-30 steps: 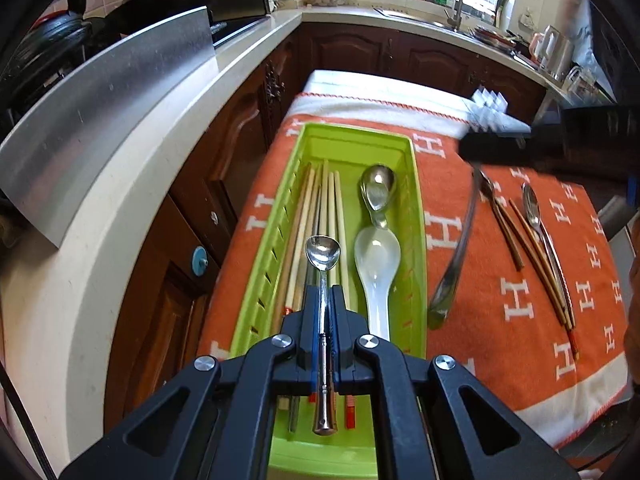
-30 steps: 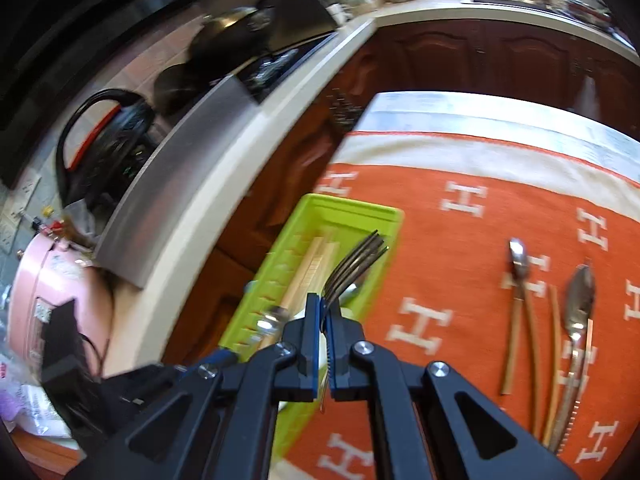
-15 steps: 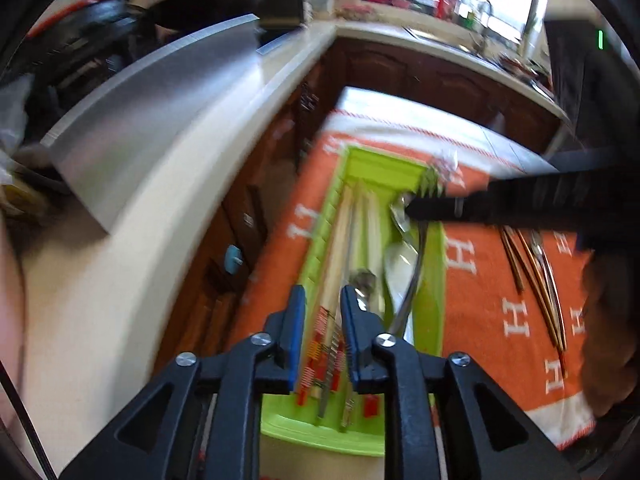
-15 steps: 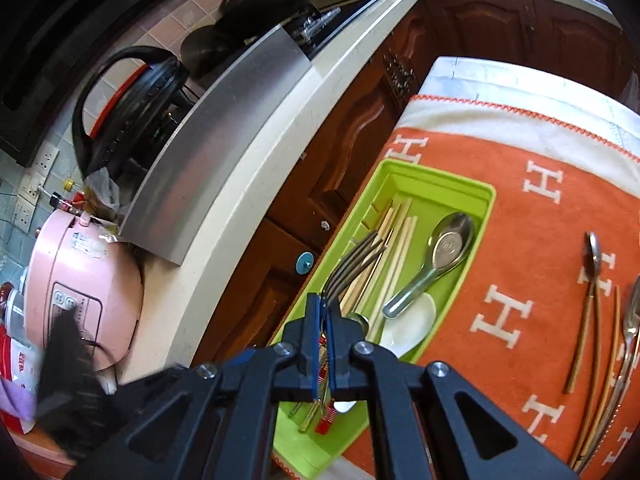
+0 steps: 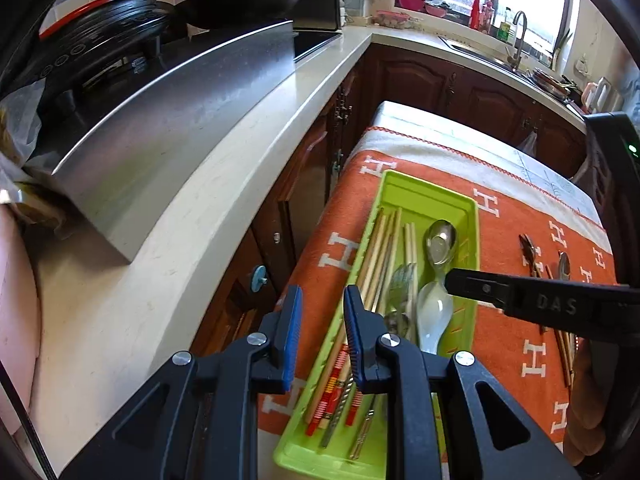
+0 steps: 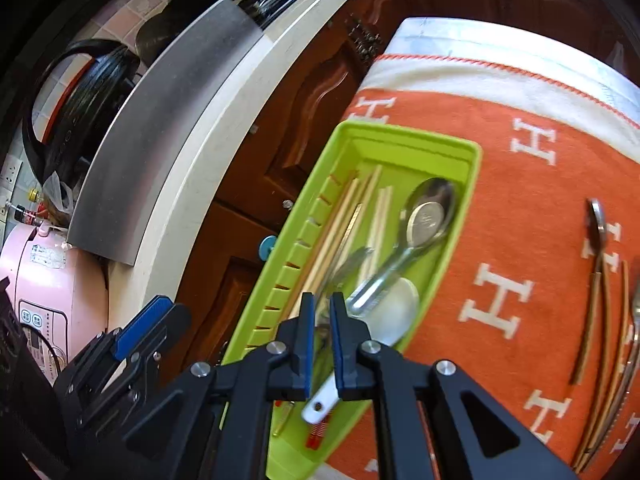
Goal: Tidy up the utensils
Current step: 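Move both grippers back over the remaining utensils on the blanket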
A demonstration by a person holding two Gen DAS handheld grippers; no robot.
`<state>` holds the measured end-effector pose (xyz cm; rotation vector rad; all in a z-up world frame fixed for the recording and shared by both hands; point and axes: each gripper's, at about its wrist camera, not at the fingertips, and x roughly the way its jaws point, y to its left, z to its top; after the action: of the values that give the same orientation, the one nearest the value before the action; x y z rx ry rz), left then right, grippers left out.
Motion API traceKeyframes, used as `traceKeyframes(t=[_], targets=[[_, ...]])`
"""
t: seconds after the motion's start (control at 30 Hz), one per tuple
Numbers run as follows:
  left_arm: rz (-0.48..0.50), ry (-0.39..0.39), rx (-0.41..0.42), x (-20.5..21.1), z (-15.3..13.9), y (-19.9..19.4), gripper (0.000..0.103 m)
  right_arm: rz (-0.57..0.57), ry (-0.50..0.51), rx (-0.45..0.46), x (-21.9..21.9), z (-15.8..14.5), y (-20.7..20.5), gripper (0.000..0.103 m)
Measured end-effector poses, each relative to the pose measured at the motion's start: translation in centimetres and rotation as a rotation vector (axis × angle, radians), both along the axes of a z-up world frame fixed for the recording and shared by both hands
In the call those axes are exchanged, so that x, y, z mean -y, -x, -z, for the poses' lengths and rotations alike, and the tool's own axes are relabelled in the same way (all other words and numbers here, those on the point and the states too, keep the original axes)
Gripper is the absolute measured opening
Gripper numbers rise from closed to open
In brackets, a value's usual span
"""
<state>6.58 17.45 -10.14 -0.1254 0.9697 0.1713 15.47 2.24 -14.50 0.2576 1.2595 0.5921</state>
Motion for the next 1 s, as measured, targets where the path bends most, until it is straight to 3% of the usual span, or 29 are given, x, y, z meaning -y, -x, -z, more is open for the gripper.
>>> traceKeyframes(t=[0.23,0.57,0.83,1.0], targets=[[0.093,0.036,0.016,3.2,-0.8,-0.7,0.019,0.043,0.061,0.091,3.7,-1.0,1.4,0.008],[0.334,0.103,0.017,11.5,-1.3,-1.7,0.019,0.142,0.146,0.183,11.0,-0.6,4.2,0.008],[0.429,0.192,-0.029,16.3,0.8,-4.0,0.019,0.236,0.201,0.221,17.4,0.7,6.4,0.008],[0.446,0.236,-0.068,17.9,3.3,-6.1,0.019,0.309,0.191,0.195,21.0,2.1,6.5,0.008]])
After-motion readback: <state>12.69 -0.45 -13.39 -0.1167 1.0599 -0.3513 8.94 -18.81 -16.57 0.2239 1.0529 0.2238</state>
